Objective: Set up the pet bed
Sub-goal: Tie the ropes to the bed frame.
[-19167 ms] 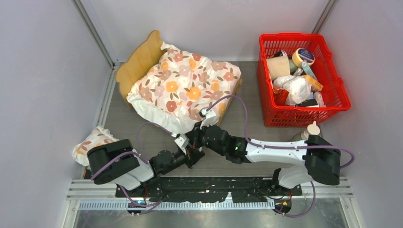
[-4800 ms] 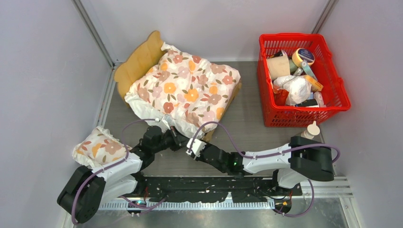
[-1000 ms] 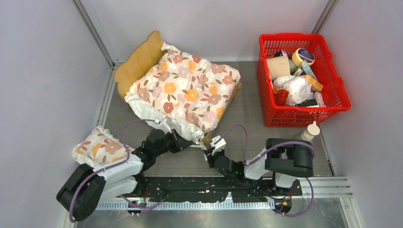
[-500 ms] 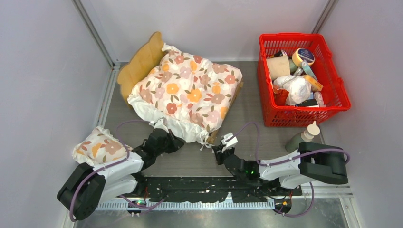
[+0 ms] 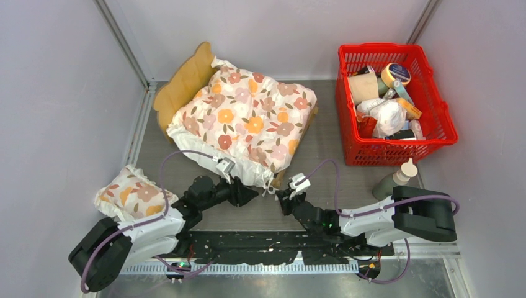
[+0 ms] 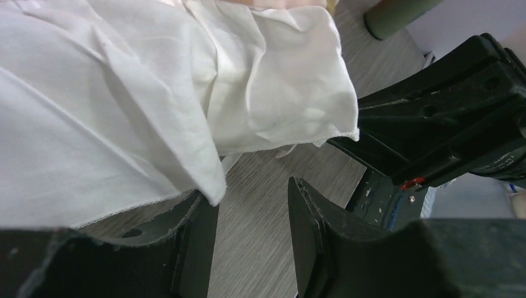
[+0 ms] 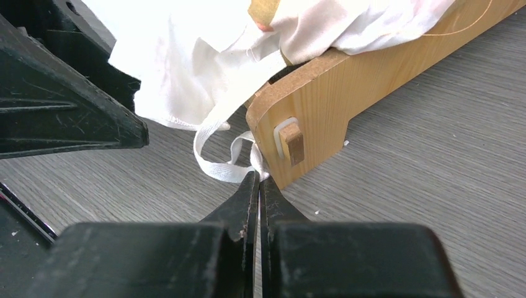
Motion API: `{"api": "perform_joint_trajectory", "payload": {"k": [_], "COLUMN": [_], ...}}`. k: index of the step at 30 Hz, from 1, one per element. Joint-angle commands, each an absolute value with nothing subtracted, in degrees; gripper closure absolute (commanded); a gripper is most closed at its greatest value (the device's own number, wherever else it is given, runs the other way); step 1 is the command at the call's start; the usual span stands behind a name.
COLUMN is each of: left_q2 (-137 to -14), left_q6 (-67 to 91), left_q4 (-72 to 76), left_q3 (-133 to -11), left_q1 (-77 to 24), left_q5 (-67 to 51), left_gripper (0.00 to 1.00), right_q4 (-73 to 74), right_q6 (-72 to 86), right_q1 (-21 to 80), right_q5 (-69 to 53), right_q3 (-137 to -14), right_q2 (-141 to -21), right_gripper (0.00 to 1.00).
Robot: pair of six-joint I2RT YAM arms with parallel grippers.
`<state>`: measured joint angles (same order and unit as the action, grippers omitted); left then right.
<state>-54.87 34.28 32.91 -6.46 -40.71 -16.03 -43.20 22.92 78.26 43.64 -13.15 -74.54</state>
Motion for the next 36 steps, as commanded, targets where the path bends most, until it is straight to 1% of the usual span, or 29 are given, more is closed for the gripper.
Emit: {"api": "perform_joint_trajectory", "payload": {"k": [1,3,6,11,17,21,25,30,33,34,35,36], "left_q2": [-58.9,-62.2,-67.9,-77.4,-85.4,-88.3,-91.5,-96.0,-98.4,-98.8,-99.2,-99.4], "left_q6": [29.5,29.6,28.6,29.4,29.0,27.8,27.0,28.1,28.6,28.7,28.7,28.9], "left_q4": [43.8,50.6,54.7,63.5,67.9,68.3,68.5,72.6,76.0,76.7,77.5,78.2], "left_q3": [-5.1,-3.7,-4.6,-5.3,-8.6,-10.0,-11.5,-12.7,-12.8,-12.9,-12.8,-12.7], "left_q1": [-42.3,-44.4,-47.4,-48.1,-48.4,-48.4,-48.4,-48.4,-48.4,-48.4,-48.4,-48.4], "left_q5": [-18.3,-17.0,-15.0,-11.3,-9.1,-8.6,-8.3,-8.5,-8.4,-8.4,-8.2,-8.0], "left_gripper": [0.52,0.52,0.5,0.47,0.43,0.4,0.4,0.41,0.45,0.51,0.62,0.75], "right_q4": [-47.6,-47.5,-47.7,-49.7,-52.1,-53.3,-53.6,-53.6,-53.4,-53.4,-53.4,-53.4], "right_q6": [21.5,20.9,20.5,20.4,20.0,20.0,20.1,20.5,20.5,20.5,20.6,21.1], "right_q1": [78.4,78.4,78.4,78.3,78.3,78.3,78.3,78.3,78.4,78.3,78.3,78.3], "right_q5": [44.3,44.3,44.1,43.8,42.4,42.0,41.6,41.2,41.1,41.1,41.0,41.3], "right_q3": [-13.3,-13.6,-13.4,-12.6,-11.5,-10.5,-10.0,-10.0,-10.3,-10.4,-10.4,-10.4], "right_q2": [-74.2,-74.0,-73.7,-73.5,-73.5,-73.3,-72.9,-72.4,-72.3,-72.4,-72.5,-72.6], "right_gripper": [0.95,0.95,0.95,0.95,0.95,0.95,0.95,0.95,0.95,0.95,0.95,0.95]}}
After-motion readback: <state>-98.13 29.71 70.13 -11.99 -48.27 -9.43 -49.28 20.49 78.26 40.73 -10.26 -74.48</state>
